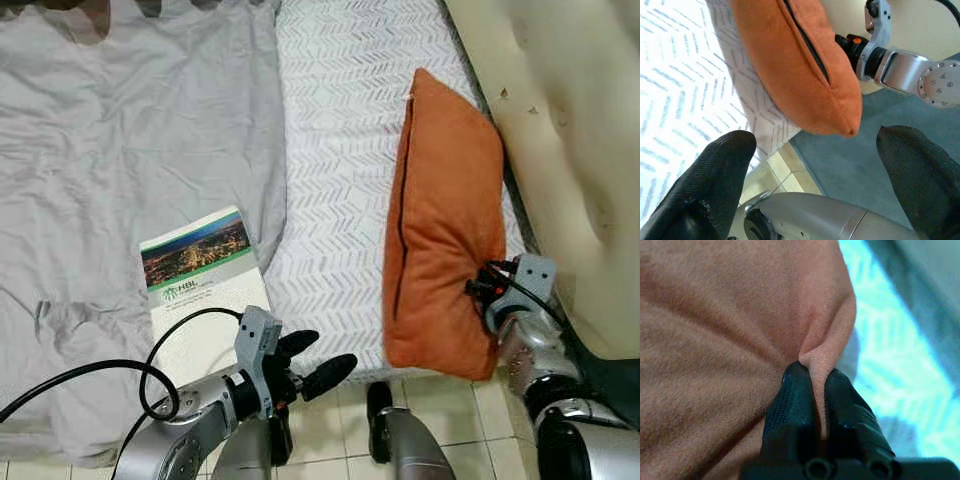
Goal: Clean up the room
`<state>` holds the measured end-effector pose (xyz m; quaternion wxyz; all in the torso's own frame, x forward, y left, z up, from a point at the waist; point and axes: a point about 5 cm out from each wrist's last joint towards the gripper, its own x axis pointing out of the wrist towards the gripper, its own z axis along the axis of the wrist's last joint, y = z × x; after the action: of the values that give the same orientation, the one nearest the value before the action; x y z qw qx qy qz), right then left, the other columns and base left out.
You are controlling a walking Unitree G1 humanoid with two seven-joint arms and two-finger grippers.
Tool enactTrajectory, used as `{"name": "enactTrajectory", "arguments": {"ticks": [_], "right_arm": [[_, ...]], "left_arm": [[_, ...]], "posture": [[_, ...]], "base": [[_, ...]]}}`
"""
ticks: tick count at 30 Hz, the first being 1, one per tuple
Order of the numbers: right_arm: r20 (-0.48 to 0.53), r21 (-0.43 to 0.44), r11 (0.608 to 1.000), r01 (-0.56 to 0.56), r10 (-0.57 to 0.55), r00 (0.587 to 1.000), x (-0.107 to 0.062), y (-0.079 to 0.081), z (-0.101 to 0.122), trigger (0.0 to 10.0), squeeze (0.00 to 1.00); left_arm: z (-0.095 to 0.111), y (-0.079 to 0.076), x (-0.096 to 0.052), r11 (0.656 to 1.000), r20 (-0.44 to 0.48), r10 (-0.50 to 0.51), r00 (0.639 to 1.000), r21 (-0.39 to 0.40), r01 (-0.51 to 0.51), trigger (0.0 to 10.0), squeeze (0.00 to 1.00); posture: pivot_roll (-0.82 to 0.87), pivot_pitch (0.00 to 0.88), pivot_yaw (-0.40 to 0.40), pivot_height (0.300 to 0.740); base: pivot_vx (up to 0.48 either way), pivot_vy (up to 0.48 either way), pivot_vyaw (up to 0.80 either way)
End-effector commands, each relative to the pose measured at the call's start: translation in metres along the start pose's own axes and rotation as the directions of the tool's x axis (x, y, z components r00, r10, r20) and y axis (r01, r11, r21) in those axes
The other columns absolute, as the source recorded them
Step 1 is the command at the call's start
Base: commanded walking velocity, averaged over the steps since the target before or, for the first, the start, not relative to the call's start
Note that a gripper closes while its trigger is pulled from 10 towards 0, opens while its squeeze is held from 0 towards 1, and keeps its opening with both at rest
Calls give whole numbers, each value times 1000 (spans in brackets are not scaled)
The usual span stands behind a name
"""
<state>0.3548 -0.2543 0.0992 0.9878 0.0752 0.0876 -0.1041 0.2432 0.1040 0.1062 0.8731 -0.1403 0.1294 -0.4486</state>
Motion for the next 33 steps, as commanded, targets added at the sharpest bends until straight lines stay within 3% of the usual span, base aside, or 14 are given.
{"name": "enactTrajectory", "arguments": {"ticks": [1,2,3,6,10,14,15,17,20,21,22,26,30,33], "right_arm": [[40,-74,991,112,-109,993,-1,-23,12,0,0],[114,-205,969,139,-117,987,0,-29,30,0,0],[146,-255,955,149,-114,983,1,-30,38,0,0],[212,-310,937,161,-97,973,3,-30,58,0,0],[243,-348,922,167,-84,966,4,-29,67,0,0],[317,-441,859,260,-122,941,3,-34,79,0,0],[317,-441,859,260,-122,941,3,-34,79,0,0],[365,-452,827,334,-171,915,1,-40,87,0,0],[459,-434,760,484,-275,845,-6,-58,100,0,0],[459,-434,760,484,-275,845,-6,-58,100,0,0],[499,-436,720,540,-306,811,-9,-65,106,0,0],[511,-438,701,563,-321,797,-11,-70,107,0,0],[506,-535,621,573,-307,806,-13,-76,99,0,0],[434,-565,630,533,-322,841,-11,-75,80,0,0]], "left_arm": [[-9,-3,-4,1000,-25,8,1000,-22,-9,10000,0],[-11,-4,-4,1000,-25,10,1000,-22,-11,10000,0],[-11,-5,-4,1000,-24,12,1000,-23,-12,10000,0],[-12,-5,-5,1000,-22,16,1000,-25,-17,10000,0],[-13,-5,-4,999,-22,21,1000,-25,-21,10000,0],[-14,-5,-3,1000,-21,23,1000,-19,-24,10000,0],[-14,-5,-3,1000,-21,23,1000,-19,-24,10000,0],[-14,-5,-2,1000,-20,23,1000,-16,-24,10000,0],[-13,-5,-1,1000,-14,24,1000,-8,-24,10000,0],[-13,-5,-1,1000,-14,24,1000,-8,-24,10000,0],[-13,-5,-2,1000,-11,24,1000,-5,-24,10000,0],[-13,-5,-2,1000,-12,24,1000,-3,-24,10000,0],[-18,-9,-1,1000,-20,19,1000,6,-19,10000,0],[-22,-11,1,1000,-37,16,999,22,-16,10000,0]], "posture": [[10,531,33,740],[6,527,27,740],[2,523,22,740],[-2,520,17,740],[-5,519,12,740],[-10,519,5,740],[-10,519,5,740],[-10,518,3,740],[-8,518,2,740],[-8,518,2,740],[-8,518,0,740],[-8,516,-1,740],[-19,519,-9,740],[-22,523,-12,740]], "base": [[0,0,0],[0,0,0],[0,0,0],[0,0,0],[0,0,0],[0,0,0],[0,0,0],[0,0,0],[0,0,0],[0,0,0],[0,0,0],[0,0,0],[0,0,0],[0,0,0]]}}
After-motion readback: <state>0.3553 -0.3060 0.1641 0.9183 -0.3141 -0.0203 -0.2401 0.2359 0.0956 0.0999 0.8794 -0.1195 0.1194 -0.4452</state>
